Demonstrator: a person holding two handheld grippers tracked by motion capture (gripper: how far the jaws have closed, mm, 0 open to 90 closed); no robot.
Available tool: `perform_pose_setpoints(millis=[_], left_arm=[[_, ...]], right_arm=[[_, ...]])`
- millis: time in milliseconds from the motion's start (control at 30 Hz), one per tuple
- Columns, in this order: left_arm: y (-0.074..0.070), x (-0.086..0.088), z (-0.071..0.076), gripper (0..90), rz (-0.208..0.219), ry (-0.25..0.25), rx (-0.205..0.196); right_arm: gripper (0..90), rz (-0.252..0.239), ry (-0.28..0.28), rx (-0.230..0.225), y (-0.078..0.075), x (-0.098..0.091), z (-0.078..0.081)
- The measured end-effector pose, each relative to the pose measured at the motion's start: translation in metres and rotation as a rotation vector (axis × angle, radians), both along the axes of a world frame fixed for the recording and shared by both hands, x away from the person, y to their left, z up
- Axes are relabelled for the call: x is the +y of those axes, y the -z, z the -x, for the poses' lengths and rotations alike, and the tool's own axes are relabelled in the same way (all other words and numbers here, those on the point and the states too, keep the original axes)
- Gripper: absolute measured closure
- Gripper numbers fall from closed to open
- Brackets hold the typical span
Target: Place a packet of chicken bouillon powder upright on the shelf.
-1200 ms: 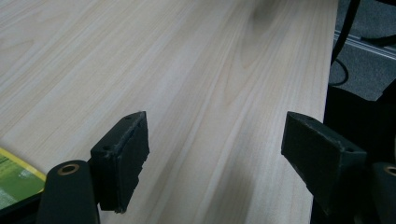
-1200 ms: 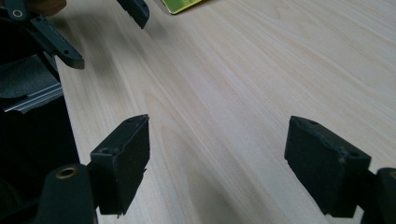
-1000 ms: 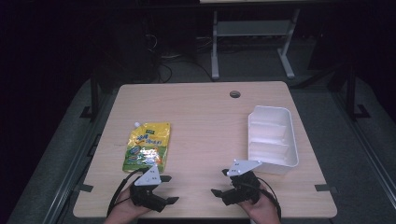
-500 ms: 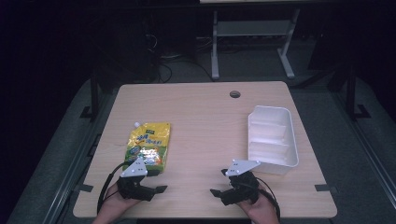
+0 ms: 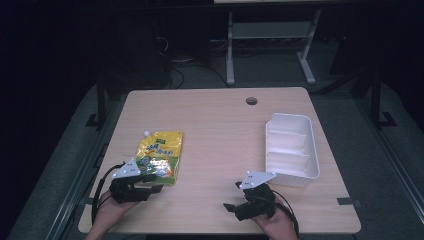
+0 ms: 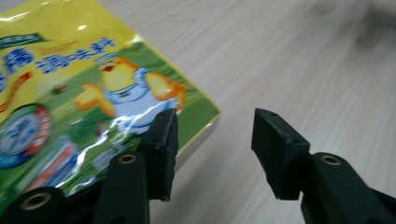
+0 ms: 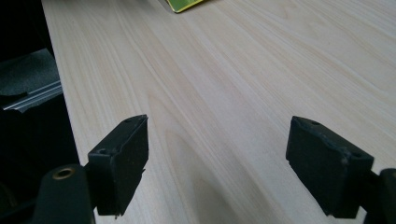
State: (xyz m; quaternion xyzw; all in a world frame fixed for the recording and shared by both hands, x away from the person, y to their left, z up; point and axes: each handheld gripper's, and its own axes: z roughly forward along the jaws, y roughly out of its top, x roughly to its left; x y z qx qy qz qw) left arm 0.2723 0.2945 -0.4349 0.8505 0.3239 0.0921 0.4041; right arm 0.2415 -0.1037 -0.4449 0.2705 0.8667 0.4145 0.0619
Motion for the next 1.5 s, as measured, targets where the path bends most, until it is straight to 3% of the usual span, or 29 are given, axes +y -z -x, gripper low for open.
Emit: perform_pose_setpoints(millis=[267,400,500,900,1067,1300,1500], left_arm=[[0.0,0.026,-0.011,60.8,0.01,-0.097,0.015],[0.001,0.036,-0.015,67.1,0.017,-0.145,0.021],[0.003,0.039,-0.02,70.0,-0.004,-0.17,0.022],[0.01,0.041,-0.031,79.6,-0.052,-0.209,0.037],[0.011,0.04,-0.031,80.8,-0.078,-0.203,0.035],[0.011,0.038,-0.031,82.1,-0.106,-0.202,0.028],[0.012,0.037,-0.031,82.6,-0.119,-0.199,0.023]], right_arm=[[18.6,-0.029,-0.022,0.016,-0.003,0.011,-0.003],[17.1,-0.031,-0.057,0.032,-0.008,0.03,-0.012],[16.5,-0.029,-0.067,0.04,-0.01,0.04,-0.018],[15.8,-0.039,-0.061,0.063,-0.036,0.092,-0.082],[15.8,-0.008,-0.061,0.057,-0.051,0.117,-0.113],[15.9,0.029,-0.063,0.071,-0.057,0.143,-0.141],[16.6,0.065,-0.046,0.119,-0.052,0.164,-0.173]])
